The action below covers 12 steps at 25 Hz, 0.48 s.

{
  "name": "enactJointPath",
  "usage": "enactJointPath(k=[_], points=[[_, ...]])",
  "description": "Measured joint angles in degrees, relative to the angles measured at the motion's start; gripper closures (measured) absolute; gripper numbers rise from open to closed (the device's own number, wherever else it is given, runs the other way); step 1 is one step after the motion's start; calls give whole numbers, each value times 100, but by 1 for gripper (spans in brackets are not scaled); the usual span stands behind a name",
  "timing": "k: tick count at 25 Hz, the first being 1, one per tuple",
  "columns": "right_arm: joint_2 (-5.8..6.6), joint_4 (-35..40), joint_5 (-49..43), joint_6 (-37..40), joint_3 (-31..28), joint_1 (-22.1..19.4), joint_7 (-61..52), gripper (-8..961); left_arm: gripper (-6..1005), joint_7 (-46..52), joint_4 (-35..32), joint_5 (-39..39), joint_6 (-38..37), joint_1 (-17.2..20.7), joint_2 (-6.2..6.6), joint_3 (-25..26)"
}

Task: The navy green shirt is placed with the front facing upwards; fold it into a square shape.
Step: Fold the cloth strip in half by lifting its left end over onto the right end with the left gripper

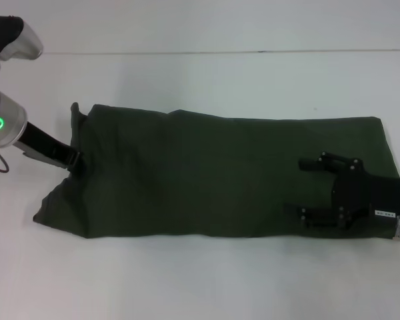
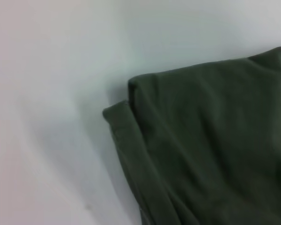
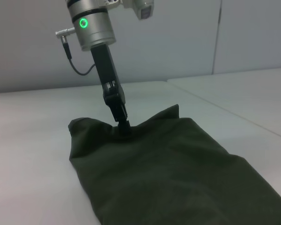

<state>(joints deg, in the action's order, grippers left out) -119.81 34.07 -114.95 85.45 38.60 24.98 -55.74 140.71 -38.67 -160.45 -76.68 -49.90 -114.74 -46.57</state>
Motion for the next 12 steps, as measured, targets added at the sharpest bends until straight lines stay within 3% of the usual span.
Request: enactJointPath(k=[12], points=[[-7, -79, 71, -3, -4, -21, 2, 26, 962, 22, -451, -6, -249, 95, -100, -51]])
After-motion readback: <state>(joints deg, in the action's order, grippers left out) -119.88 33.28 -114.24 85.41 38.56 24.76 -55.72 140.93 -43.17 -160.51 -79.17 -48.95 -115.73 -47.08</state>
